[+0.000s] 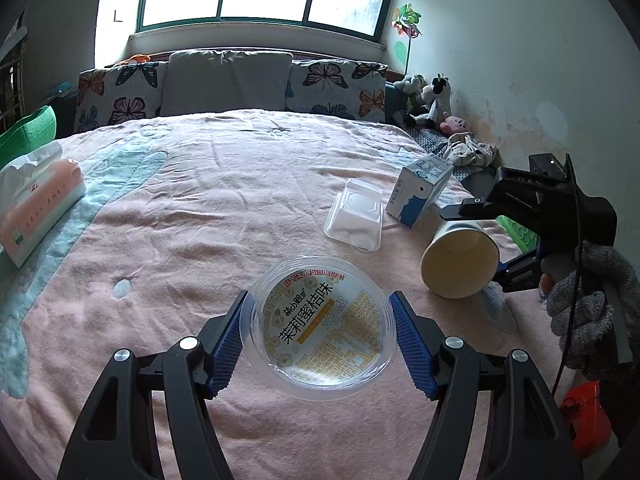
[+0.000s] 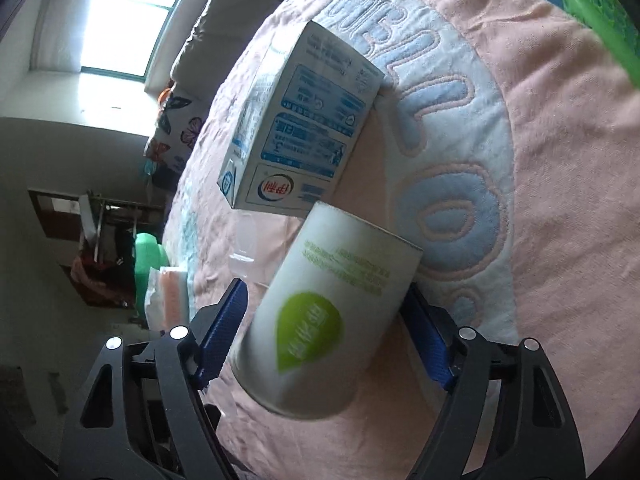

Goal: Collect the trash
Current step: 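Grasp the white paper cup with green leaf with the right tool while the left holds the container, then drop the paper cup into the basket with the right tool while the left holds the container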

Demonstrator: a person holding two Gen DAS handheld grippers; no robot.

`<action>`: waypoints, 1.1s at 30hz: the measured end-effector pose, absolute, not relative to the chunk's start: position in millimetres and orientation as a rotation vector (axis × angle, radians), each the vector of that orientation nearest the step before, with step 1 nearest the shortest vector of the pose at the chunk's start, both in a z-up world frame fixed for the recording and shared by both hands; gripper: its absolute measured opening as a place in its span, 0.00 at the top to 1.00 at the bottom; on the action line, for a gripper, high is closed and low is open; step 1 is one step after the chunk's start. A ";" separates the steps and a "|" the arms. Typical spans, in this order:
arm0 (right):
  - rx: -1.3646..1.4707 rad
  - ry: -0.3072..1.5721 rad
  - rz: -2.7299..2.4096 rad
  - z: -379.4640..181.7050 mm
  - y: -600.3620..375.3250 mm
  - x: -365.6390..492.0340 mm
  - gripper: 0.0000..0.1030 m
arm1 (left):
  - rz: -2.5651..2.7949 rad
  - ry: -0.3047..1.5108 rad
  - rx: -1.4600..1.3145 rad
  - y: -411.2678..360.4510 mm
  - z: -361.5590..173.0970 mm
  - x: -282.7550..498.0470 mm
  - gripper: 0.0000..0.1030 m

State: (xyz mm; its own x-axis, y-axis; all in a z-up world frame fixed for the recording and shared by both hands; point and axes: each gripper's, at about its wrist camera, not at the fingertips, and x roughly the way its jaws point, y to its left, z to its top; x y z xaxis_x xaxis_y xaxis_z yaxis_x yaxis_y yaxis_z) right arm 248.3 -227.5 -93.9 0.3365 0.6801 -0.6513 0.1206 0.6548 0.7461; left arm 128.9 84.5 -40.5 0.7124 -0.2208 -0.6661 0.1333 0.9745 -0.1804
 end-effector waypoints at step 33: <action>0.381 0.838 0.141 -24.4 -435.1 185.7 0.34 | -0.384 0.779 -0.183 -55.7 3.5 176.6 0.35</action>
State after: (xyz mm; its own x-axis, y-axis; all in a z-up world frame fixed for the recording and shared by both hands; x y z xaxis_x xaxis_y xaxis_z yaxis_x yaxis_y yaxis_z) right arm 185.7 -435.1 -24.4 0.6641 0.2699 -0.6973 0.0270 0.9233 0.3830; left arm 176.6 -55.7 3.5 0.6467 -0.4027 -0.6477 0.2691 0.9151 -0.3002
